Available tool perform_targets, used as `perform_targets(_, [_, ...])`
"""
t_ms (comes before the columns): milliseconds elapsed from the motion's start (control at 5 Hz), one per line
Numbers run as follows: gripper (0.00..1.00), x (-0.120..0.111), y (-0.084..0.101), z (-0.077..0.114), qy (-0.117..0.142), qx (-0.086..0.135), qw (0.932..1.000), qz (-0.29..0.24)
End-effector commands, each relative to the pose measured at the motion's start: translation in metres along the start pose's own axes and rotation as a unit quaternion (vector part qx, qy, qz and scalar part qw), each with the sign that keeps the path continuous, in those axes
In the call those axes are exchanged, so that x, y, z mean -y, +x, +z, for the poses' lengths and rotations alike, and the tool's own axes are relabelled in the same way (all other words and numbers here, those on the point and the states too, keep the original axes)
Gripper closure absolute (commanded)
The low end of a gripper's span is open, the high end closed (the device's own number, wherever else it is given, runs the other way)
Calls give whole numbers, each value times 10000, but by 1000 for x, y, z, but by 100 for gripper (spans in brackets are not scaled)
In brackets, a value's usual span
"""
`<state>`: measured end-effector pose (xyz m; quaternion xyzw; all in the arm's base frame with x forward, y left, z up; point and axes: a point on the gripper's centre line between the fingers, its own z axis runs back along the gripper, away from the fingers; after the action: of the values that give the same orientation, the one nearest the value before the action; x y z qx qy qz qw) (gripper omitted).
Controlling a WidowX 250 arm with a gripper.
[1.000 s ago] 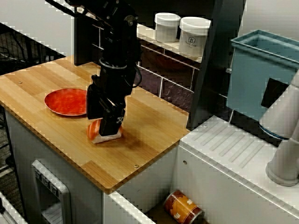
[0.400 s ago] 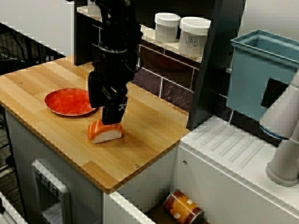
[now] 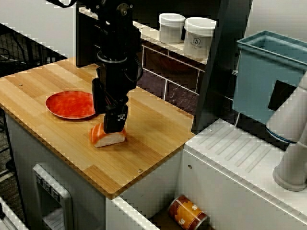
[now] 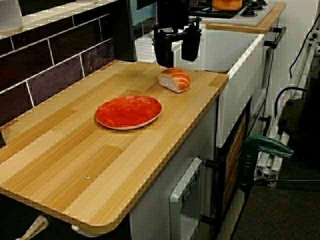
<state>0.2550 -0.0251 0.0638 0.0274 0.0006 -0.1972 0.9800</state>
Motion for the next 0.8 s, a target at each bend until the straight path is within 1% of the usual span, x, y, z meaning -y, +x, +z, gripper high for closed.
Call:
perform_targets(0, [0,-7,-11,-8,63,138,9999,17])
perform_targets(200, [0,-4,-13,-16,55,35,9999,111])
perform_targets(400, [0,-4,-10,-23,62,-56,9997,214])
perform_targets(600, [0,-5,-9,-26,41,-102,9995,311])
